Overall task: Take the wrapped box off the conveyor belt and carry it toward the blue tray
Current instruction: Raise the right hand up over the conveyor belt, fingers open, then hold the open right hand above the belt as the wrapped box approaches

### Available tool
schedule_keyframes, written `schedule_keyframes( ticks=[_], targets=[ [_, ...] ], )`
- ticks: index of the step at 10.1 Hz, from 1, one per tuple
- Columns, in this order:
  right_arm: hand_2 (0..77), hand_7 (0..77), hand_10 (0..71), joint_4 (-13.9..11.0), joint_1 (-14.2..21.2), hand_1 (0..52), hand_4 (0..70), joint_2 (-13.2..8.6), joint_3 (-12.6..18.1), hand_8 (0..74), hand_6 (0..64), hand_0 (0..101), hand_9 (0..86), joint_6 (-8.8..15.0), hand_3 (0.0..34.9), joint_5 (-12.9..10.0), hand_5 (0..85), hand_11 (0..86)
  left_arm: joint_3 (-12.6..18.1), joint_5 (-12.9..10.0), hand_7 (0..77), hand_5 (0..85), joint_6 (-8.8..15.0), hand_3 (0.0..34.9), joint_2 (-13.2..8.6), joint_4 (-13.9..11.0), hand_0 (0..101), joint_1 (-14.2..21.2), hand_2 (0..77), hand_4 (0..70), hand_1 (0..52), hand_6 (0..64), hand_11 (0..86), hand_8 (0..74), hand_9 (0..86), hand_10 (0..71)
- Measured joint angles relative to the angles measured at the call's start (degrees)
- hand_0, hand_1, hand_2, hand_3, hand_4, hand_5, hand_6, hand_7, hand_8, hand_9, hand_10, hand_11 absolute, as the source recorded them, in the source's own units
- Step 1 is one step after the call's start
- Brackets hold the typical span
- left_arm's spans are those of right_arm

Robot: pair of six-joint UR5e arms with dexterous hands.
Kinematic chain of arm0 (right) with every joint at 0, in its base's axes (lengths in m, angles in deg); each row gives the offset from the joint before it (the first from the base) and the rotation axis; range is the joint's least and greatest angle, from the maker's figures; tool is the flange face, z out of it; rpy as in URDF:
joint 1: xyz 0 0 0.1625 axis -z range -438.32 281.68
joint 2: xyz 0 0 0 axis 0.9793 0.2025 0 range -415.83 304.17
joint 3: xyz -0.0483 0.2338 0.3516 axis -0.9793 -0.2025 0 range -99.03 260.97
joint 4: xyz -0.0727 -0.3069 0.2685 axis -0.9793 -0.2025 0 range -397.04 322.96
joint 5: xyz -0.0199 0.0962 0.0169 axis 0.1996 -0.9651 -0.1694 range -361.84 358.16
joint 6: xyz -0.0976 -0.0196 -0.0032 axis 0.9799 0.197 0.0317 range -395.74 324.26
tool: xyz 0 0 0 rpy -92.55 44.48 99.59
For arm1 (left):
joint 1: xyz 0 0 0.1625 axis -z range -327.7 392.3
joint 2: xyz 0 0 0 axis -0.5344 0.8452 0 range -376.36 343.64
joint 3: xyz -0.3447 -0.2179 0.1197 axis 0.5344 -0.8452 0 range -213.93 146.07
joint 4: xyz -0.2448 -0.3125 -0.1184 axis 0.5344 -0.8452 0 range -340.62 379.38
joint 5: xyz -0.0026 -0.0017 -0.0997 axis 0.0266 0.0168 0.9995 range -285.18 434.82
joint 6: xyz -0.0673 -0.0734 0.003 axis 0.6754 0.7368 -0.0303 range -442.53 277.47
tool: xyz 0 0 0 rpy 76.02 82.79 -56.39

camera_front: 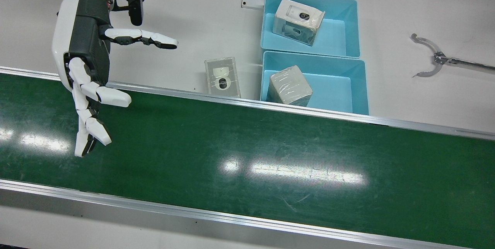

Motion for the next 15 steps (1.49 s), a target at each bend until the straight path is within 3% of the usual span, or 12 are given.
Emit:
schedule_keyframes(
  ticks=[1,2,3,7,9,10,12,15],
  targets=[
    [9.3,19.1,0.0,4.0,-0.4,6.0,13.6,-0.3,-2.8,0.5,0.0,37,2.2,-1.1,30.0,1.8,16.4,1.1,0.0,0.0,0.5,0.5,0.0,0.0,0.0,0.0,0,0.0,1.1,0.5,0.0,0.0,0.0,0.5,0.0,0.5],
    [9.3,20.2,0.0,6.1,-0.7,5.4,12.5,-0.7,-4.2,0.5,0.0,34,2.2,-1.7,29.9,2.8,17.5,1.1,0.0,0.0,0.5,0.5,0.0,0.0,0.0,0.0,0,0.0,0.5,0.5,0.0,0.0,0.0,0.5,0.0,0.5],
    [9.3,18.0,1.6,7.4,-0.8,5.4,6.5,-1.0,-4.7,0.5,0.0,33,2.2,-2.1,30.1,3.3,15.3,1.1,0.0,0.0,0.5,0.5,0.0,0.0,0.0,0.0,0,0.0,0.5,0.5,0.0,0.0,0.0,0.5,0.0,0.5],
    [9.3,16.4,1.6,9.6,-1.2,5.4,3.8,-1.1,-5.4,0.5,0.0,34,2.2,-3.7,30.1,3.8,16.9,1.1,0.0,0.0,0.5,0.5,0.0,0.0,0.0,0.0,0,0.0,1.1,0.5,0.0,0.0,0.0,0.5,0.5,0.0],
    [12.0,16.9,1.6,7.5,-1.3,4.9,6.5,-1.3,-5.4,0.5,0.0,36,2.2,-5.0,30.0,3.9,20.2,1.1,0.0,0.0,0.5,0.5,0.0,0.0,0.0,0.0,0,0.0,1.1,0.5,0.0,0.0,0.0,0.5,0.0,0.5],
    [14.7,21.3,1.6,4.3,-1.4,8.7,14.7,-1.9,-5.0,0.5,0.0,40,3.3,-5.5,29.9,3.9,26.2,1.1,0.0,0.0,0.5,0.5,0.0,0.0,0.0,0.0,0,0.0,1.1,0.5,0.0,0.0,0.0,0.5,0.0,0.5],
    [14.7,20.7,0.0,-1.9,-1.6,10.4,13.6,-3.1,-3.1,0.0,0.0,44,3.3,-5.9,29.9,5.1,22.4,1.1,0.0,0.0,0.5,0.5,0.0,0.0,0.0,0.0,0,0.0,1.1,0.5,0.0,0.0,0.0,0.5,0.0,0.5],
    [13.6,15.8,0.0,-4.7,-5.6,10.4,8.2,-3.4,-1.2,0.5,0.0,43,2.2,-6.1,29.9,14.8,16.9,1.1,0.0,0.0,0.5,0.5,0.0,0.0,0.0,0.0,0,0.0,1.1,0.0,0.0,0.0,0.0,0.0,0.0,0.5]
  ],
)
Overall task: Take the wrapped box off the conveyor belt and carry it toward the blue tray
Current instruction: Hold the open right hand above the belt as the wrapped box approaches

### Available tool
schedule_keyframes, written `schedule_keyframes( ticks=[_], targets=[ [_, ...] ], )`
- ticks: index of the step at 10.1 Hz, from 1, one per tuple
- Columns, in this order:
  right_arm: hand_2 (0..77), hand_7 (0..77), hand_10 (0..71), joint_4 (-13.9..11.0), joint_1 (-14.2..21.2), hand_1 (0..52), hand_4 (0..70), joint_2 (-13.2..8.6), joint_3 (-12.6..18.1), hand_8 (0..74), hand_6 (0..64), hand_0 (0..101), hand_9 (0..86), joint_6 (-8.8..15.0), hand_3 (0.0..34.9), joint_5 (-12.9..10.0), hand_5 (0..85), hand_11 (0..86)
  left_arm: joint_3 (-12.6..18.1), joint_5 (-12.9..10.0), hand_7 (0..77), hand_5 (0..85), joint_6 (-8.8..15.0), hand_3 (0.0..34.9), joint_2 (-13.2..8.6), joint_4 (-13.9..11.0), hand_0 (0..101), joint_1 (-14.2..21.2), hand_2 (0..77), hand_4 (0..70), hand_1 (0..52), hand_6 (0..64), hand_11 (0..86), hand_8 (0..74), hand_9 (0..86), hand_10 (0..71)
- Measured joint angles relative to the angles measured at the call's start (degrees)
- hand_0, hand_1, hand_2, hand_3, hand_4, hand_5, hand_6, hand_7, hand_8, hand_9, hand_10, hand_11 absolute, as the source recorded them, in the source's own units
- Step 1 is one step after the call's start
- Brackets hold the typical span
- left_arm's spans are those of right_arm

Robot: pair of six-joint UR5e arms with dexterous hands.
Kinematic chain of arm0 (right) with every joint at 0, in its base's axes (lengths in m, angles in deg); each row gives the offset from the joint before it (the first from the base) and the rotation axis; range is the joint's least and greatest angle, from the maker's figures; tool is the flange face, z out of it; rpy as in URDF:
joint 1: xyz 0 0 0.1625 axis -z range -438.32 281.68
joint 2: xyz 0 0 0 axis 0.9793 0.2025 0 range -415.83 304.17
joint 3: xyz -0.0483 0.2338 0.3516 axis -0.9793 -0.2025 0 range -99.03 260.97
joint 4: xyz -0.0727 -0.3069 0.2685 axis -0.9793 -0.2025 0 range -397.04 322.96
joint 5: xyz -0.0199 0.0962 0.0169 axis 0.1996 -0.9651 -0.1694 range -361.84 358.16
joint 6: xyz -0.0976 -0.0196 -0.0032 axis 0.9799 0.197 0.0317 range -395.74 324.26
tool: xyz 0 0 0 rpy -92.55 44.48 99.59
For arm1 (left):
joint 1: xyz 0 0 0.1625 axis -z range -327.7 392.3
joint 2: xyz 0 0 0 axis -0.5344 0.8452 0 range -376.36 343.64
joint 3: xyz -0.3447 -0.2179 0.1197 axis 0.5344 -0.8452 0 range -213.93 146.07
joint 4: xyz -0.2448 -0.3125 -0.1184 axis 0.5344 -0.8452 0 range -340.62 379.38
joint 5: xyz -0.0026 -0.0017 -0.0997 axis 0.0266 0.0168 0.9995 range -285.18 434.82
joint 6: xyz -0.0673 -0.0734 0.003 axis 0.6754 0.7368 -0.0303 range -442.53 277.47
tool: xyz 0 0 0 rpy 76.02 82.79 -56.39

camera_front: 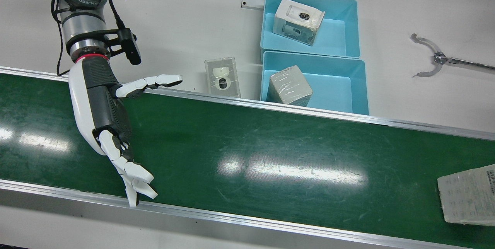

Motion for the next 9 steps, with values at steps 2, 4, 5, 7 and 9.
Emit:
schedule_keyframes(
  ticks=[2,4,5,7,9],
  targets=[
    [12.0,15.8,0.0,-0.4,-2.1,8.2,10.4,-0.3,-1.5,0.5,0.0,41,2.2,-0.2,29.8,3.4,22.9,1.1,0.0,0.0,0.5,0.5,0.0,0.0,0.0,0.0,0,0.0,0.5,0.5,0.0,0.0,0.0,0.5,0.5,0.5],
    [11.4,18.0,0.0,-0.4,-2.8,6.5,10.4,-0.6,-4.6,0.5,0.0,39,2.2,-0.9,30.0,3.7,27.8,1.1,0.0,0.0,0.5,0.5,0.0,0.0,0.0,0.0,0,0.0,0.5,0.5,0.0,0.0,0.0,0.5,0.5,0.5],
    [11.4,18.0,0.0,-0.5,-2.9,6.5,10.4,-0.7,-5.1,0.5,0.0,39,2.2,-1.0,30.0,3.4,27.8,1.1,0.0,0.0,0.5,0.5,0.0,0.0,0.0,0.0,0,0.0,0.5,0.5,0.0,0.0,0.0,0.5,0.0,0.5],
    [13.1,18.0,0.0,-0.6,-2.8,9.3,3.8,-0.6,-4.7,0.5,0.0,40,2.2,-0.9,29.9,3.1,22.4,1.1,0.0,0.0,0.5,0.5,0.0,0.0,0.0,0.0,0,0.0,0.5,0.5,0.0,0.0,0.0,0.5,0.0,0.5],
    [13.1,16.4,0.0,-0.7,-2.6,9.8,1.1,0.5,-2.5,0.5,0.0,40,2.2,-0.4,29.9,3.1,20.2,1.1,0.0,0.0,0.5,1.1,0.0,0.0,0.0,0.0,0,0.0,1.1,0.0,0.0,0.0,0.0,0.5,0.0,0.0]
  ],
)
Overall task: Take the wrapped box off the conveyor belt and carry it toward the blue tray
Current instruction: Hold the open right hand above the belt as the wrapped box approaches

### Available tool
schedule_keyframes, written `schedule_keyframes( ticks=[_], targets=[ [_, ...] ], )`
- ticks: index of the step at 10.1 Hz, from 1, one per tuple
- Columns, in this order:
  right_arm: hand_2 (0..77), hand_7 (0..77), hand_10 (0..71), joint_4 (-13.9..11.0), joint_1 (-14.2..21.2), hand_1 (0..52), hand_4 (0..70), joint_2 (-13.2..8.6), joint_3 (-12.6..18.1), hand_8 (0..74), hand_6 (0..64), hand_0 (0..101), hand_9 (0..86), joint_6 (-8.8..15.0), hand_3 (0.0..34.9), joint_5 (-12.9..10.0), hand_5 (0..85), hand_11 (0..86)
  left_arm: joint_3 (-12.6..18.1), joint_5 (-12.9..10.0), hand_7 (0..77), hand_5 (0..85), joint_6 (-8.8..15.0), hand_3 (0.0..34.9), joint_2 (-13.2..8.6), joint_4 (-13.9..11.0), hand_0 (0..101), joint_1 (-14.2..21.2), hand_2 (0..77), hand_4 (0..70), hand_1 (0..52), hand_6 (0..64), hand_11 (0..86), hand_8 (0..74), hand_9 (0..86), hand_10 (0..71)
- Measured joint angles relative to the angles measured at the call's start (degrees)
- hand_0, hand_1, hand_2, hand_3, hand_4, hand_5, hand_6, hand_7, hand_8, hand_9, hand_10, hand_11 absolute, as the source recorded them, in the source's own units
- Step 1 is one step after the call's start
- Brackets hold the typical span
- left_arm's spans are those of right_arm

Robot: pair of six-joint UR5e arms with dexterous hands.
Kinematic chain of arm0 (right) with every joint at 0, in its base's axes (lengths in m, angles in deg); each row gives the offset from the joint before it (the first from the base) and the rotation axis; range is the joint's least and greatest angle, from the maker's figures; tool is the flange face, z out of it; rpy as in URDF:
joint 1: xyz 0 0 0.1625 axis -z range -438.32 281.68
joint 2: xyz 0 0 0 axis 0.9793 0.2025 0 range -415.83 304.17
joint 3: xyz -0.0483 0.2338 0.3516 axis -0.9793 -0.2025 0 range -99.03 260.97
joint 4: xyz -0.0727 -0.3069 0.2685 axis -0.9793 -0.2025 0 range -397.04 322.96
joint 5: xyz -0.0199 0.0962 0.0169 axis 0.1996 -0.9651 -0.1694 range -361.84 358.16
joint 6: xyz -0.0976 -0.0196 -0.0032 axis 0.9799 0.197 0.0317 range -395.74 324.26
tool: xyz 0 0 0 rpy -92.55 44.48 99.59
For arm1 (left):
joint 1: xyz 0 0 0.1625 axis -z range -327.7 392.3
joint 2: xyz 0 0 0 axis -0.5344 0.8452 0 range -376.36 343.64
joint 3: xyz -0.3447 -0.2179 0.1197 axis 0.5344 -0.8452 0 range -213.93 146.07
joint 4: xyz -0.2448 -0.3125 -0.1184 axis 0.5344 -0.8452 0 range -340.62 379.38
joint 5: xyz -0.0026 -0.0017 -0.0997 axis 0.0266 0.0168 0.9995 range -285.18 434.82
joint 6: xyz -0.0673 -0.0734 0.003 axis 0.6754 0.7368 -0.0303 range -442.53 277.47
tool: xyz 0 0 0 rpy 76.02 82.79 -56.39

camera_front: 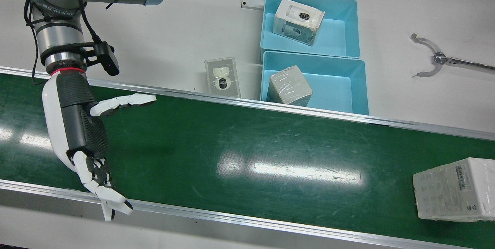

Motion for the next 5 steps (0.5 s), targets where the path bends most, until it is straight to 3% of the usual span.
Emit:
schedule_keyframes(
  ticks=[3,5],
  targets=[
    [14.7,17.5,0.0,-0.1,-3.3,9.3,2.2,2.2,4.8,0.5,0.0,40,2.2,4.1,30.0,0.0,21.3,1.1,0.0,0.0,0.5,0.5,0.0,0.0,0.0,0.0,0,0.0,0.5,0.5,0.0,0.0,0.0,0.5,0.0,0.5],
    [14.7,18.0,0.0,-0.1,-2.7,9.3,0.5,2.6,4.9,0.0,0.0,39,2.2,7.0,30.1,-0.1,18.5,1.1,0.0,0.0,0.5,0.5,0.0,0.0,0.0,0.0,0,0.0,0.5,0.5,0.0,0.0,0.0,0.5,0.0,0.5]
  ],
)
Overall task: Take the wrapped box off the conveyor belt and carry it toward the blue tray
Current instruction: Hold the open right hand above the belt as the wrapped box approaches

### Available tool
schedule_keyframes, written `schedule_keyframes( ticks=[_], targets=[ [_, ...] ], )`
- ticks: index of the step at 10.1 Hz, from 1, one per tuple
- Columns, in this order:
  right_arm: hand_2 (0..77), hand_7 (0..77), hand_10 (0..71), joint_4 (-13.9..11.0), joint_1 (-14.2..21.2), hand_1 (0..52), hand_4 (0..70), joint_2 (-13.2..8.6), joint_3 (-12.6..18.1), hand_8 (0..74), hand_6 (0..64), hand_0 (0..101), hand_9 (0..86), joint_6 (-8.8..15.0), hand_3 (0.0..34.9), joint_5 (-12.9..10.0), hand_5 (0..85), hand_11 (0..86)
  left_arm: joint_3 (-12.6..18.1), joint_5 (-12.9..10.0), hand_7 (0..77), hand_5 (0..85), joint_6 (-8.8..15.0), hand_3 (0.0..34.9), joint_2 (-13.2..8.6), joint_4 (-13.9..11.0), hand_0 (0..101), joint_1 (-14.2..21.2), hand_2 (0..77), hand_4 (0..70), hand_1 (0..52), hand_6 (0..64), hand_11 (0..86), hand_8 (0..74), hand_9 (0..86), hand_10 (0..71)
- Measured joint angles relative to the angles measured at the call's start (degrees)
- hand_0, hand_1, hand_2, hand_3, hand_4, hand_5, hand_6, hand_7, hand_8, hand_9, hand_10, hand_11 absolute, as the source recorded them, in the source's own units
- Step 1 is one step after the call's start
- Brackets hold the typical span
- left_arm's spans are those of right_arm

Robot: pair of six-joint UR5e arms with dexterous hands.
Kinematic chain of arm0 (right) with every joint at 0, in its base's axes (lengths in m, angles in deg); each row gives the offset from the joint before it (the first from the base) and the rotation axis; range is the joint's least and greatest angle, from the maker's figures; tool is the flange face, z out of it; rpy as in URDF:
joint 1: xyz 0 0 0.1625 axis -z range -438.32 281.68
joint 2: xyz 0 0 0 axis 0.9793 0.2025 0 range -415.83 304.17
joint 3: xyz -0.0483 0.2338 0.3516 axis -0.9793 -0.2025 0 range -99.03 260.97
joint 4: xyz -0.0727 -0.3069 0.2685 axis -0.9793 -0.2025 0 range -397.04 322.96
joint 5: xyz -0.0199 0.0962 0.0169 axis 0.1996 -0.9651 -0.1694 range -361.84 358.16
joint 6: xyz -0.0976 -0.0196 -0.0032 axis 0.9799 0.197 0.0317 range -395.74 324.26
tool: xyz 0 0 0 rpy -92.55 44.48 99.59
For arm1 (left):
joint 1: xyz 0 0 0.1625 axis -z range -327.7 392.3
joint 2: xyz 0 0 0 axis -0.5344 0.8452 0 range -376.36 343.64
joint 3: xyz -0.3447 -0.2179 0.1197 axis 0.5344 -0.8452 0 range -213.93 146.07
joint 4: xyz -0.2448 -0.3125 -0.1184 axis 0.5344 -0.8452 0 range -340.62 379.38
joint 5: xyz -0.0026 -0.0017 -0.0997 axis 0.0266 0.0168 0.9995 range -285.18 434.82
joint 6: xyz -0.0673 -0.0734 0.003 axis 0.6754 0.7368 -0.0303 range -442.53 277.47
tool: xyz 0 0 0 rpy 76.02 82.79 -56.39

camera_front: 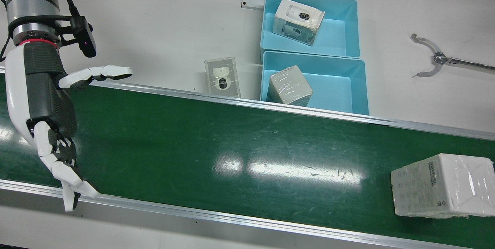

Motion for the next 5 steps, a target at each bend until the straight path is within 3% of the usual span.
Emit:
schedule_keyframes(
  ticks=[2,5],
  targets=[
    [13.6,18.0,0.0,0.1,0.9,9.3,0.5,0.2,-0.3,0.5,0.0,38,2.2,2.4,29.9,-0.4,18.5,1.1,0.0,0.0,0.5,0.5,0.0,0.0,0.0,0.0,0,0.0,1.1,0.5,0.0,0.0,0.0,0.5,0.0,0.5],
    [13.6,17.5,0.0,0.1,-0.6,9.3,0.5,1.9,1.3,0.5,0.0,38,2.2,2.4,30.0,-0.9,19.6,1.1,0.0,0.0,0.5,0.5,0.0,0.0,0.0,0.0,0,0.0,0.5,0.5,0.0,0.0,0.0,0.5,0.5,0.5]
  ],
)
